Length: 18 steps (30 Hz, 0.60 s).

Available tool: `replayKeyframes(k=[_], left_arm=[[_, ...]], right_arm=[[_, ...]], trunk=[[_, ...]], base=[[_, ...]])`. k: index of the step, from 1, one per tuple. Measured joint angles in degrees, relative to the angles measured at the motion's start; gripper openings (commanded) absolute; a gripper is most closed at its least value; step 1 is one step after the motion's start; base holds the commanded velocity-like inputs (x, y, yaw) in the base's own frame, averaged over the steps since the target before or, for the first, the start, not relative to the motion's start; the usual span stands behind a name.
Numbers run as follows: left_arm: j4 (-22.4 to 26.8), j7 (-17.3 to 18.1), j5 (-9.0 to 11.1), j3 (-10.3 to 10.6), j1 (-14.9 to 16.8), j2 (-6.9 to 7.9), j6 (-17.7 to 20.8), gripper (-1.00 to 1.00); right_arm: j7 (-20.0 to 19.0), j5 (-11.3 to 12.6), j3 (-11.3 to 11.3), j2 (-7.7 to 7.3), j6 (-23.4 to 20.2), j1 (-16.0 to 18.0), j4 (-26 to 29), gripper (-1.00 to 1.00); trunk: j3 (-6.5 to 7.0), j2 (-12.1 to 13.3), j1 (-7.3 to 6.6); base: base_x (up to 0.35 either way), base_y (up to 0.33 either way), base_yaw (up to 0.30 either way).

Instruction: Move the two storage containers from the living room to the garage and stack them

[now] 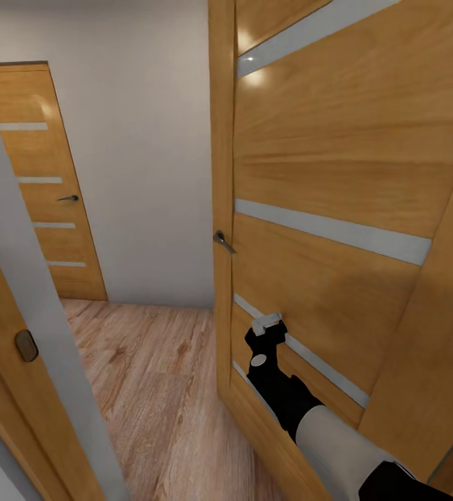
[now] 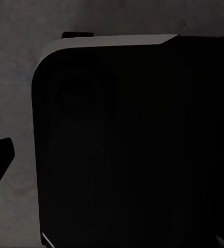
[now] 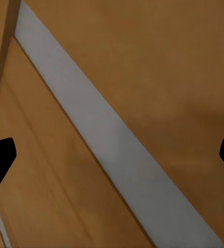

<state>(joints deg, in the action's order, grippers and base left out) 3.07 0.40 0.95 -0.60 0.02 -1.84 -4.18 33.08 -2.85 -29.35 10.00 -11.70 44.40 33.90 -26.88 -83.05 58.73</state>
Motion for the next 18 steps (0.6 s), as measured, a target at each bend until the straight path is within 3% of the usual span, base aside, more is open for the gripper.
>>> replayKeyframes(k=[4,7,18], left_arm=[[0.00,0.00,-0.01,0.04,0.01,-0.07,0.00,1.00],[0.02,0.00,-0.03,-0.01,0.01,-0.08,0.00,1.00],[0.03,0.00,0.00,0.03,-0.01,-0.01,0.00,1.00]], right_arm=[[-0.26,0.31,-1.43,0.00,0.20,0.00,-0.02,1.00],[-0.06,0.02,-0.43,0.00,0.28,-0.01,-0.01,1.00],[0.11,0.45,-0.23,0.00,-0.05,-0.03,-0.08,1.00]], trunk=[[0.00,0.00,0.00],[0.00,0.00,0.00],[-0.01,0.00,-0.01]], base=[[0.000,-0.147,0.000],[0.000,-0.022,0.000],[0.058,-0.002,0.000]])
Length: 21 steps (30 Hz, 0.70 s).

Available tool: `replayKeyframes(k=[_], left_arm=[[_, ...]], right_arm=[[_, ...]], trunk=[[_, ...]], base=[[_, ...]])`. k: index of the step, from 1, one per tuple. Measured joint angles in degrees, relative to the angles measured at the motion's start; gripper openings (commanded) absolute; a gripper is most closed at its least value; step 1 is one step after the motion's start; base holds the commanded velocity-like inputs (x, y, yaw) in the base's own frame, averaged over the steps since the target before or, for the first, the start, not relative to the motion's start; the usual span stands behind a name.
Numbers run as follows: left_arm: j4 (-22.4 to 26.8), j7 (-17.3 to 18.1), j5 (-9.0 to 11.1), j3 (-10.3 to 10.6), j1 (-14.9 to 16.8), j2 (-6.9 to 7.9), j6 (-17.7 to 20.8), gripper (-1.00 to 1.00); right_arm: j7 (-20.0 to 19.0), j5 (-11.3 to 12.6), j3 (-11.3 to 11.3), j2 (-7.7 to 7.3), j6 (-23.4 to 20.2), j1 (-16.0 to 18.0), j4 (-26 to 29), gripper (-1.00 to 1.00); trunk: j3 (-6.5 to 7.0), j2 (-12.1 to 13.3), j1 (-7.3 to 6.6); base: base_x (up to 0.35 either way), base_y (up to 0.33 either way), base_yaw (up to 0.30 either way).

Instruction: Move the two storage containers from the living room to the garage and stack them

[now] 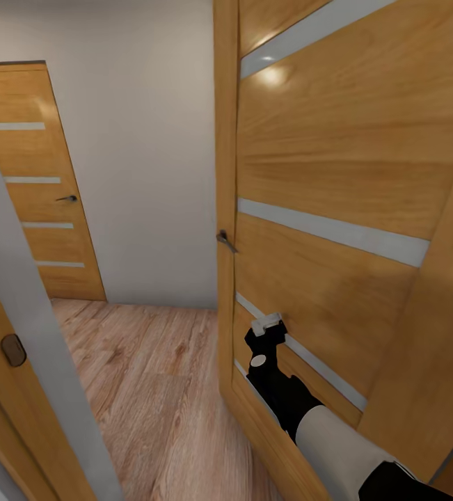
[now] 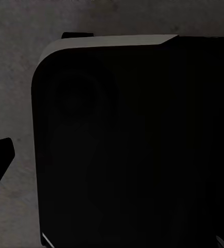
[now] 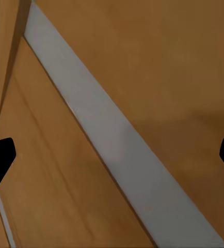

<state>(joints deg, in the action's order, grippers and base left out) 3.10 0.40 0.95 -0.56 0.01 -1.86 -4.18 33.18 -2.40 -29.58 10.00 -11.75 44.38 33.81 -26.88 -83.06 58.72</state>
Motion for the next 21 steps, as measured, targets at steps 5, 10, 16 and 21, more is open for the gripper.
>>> replayKeyframes(k=[5,10,16,21], left_arm=[[-0.02,0.00,0.00,0.00,0.00,0.01,0.00,1.00],[-0.05,0.00,0.00,0.01,0.00,0.01,0.00,1.00],[-0.06,0.00,0.00,0.01,0.00,0.01,0.00,1.00],[-0.05,0.00,0.00,0.01,0.00,0.01,0.00,1.00]], right_arm=[[-0.03,0.06,-0.03,0.00,0.07,0.00,-0.01,1.00],[-0.02,0.04,-0.04,0.00,0.08,0.00,0.00,1.00],[-0.02,0.01,0.03,0.00,0.09,0.00,-0.07,1.00],[-0.07,0.01,0.03,0.00,0.09,0.00,-0.08,1.00]], trunk=[[0.00,0.00,0.00],[0.00,0.00,0.00],[0.00,0.00,0.00],[0.00,0.00,0.00]], base=[[0.125,0.000,0.000],[0.130,0.000,0.000],[0.131,0.000,0.000],[0.131,0.000,0.000]])
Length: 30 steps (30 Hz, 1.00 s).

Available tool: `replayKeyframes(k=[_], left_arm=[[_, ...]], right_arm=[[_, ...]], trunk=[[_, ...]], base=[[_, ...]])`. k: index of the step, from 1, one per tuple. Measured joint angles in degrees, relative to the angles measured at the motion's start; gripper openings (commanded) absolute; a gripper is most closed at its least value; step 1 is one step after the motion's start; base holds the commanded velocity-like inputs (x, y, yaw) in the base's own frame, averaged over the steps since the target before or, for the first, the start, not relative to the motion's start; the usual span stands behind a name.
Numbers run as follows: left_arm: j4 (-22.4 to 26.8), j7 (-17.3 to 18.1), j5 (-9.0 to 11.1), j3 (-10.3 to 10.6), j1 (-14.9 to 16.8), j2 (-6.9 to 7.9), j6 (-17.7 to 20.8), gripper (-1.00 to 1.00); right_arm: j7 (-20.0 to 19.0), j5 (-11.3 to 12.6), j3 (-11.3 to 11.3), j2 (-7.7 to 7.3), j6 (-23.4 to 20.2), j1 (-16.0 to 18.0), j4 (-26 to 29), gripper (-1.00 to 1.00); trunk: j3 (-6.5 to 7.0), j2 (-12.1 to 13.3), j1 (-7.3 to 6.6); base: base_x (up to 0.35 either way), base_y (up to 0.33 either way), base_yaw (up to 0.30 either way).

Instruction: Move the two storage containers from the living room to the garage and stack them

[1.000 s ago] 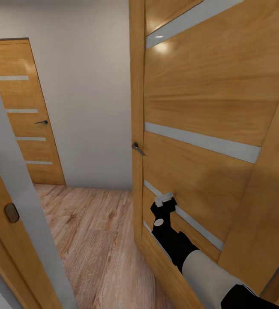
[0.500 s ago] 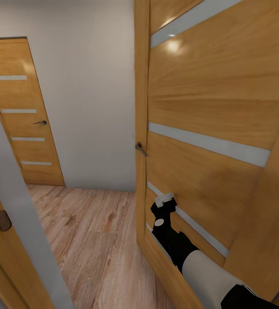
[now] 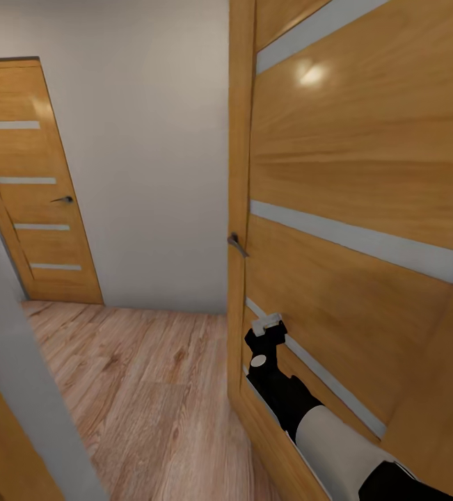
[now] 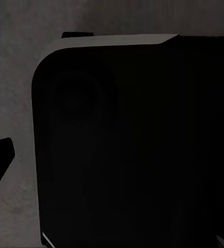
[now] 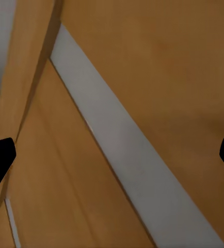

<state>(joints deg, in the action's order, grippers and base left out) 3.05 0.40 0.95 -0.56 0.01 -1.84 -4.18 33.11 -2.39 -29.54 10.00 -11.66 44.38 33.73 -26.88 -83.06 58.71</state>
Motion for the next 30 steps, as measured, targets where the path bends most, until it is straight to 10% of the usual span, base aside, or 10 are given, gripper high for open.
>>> replayKeyframes(k=[21,30], left_arm=[[0.00,0.00,0.00,0.00,0.00,0.00,0.00,1.00],[0.00,0.00,0.00,0.00,0.00,0.00,-0.01,1.00]], right_arm=[[-0.04,-0.67,-0.16,0.00,1.39,0.03,-4.63,1.00],[-0.80,-7.95,0.34,0.00,10.15,0.58,-11.40,1.00]], trunk=[[0.01,0.00,0.00],[0.00,0.00,0.00]], base=[[0.127,0.000,0.000],[0.116,0.000,0.000]])
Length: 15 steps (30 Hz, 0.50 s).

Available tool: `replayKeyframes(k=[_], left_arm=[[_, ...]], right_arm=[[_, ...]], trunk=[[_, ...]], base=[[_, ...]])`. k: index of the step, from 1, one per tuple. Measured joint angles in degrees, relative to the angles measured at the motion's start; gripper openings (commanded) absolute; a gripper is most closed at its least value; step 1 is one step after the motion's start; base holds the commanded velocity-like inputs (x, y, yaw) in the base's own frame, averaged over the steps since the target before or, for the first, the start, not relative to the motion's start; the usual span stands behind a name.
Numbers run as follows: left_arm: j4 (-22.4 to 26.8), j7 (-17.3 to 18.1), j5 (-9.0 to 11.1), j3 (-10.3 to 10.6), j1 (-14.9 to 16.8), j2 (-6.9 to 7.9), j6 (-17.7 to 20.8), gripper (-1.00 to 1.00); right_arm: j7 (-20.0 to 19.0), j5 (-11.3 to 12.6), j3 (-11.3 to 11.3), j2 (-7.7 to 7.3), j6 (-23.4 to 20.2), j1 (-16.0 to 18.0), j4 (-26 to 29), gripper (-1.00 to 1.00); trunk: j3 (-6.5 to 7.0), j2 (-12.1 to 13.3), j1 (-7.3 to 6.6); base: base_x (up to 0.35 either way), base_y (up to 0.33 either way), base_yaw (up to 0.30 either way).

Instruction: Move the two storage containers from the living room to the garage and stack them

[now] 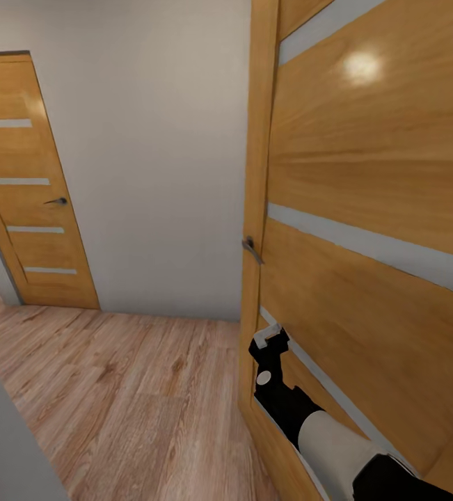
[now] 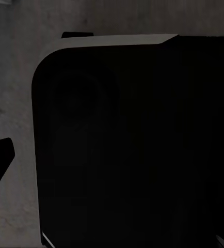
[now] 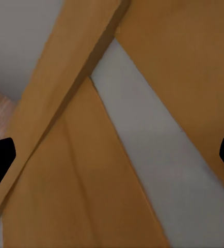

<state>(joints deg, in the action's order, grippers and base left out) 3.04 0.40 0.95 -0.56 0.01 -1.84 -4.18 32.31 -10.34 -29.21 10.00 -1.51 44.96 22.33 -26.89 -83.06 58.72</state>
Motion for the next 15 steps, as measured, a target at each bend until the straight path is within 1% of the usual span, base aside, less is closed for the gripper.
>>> replayKeyframes(k=[8,15], left_arm=[[0.01,0.00,0.00,0.00,0.00,0.00,0.00,1.00],[0.02,0.00,0.00,0.00,0.00,0.00,0.00,1.00]], right_arm=[[-0.03,-0.33,0.03,0.00,0.40,-0.01,-0.23,1.00],[0.00,-0.44,0.02,0.00,0.44,0.04,-0.26,1.00]], trunk=[[0.00,0.00,0.00],[0.00,0.00,0.01]], base=[[0.107,0.000,0.000],[0.020,0.000,0.000]])
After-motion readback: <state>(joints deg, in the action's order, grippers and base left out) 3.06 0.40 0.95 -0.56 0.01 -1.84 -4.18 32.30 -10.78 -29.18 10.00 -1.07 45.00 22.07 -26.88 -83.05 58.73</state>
